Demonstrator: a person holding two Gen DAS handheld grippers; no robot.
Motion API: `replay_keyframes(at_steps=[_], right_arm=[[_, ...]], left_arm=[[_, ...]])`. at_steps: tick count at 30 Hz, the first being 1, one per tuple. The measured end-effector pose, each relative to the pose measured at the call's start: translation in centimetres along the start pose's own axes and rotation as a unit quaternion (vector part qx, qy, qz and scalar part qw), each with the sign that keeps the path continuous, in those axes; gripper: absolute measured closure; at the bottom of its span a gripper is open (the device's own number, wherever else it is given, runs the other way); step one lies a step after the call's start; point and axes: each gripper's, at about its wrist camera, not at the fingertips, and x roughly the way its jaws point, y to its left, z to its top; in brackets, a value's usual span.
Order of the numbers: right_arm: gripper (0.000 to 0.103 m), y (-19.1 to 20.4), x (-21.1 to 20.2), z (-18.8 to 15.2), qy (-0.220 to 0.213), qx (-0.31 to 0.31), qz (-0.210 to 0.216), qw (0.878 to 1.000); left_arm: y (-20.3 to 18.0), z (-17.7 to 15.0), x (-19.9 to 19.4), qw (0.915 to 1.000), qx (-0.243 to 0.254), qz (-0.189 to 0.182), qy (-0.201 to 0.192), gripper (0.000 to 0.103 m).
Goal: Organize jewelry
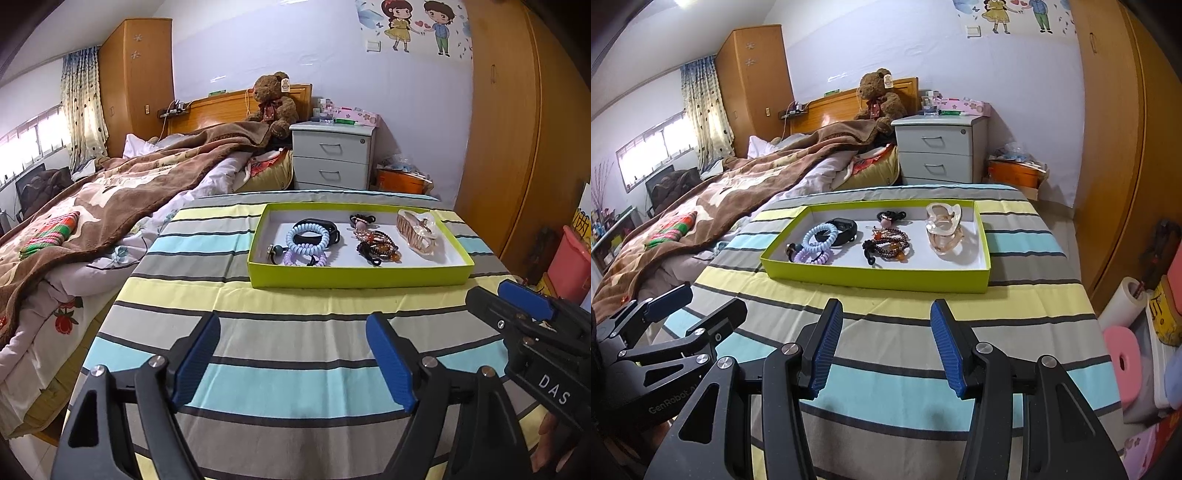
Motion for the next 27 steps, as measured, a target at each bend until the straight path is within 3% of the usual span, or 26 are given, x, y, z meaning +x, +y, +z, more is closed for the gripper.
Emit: replay_keyframes(at_steps=[18,27], right_arm=[[0.053,-0.16,-0.01,0.05,-0.002,0.003,-0.003,1.000],[0.053,-0.22,0.05,0.02,-0.002,0.003,-0.003,1.000]], left_arm=[[-0.04,-0.24,0.22,0.9998,-0.012,-0.016,0.007,0.015],[-0.55,-0.30,0.18,0.9999,0.002,0.011,0.001,0.015]])
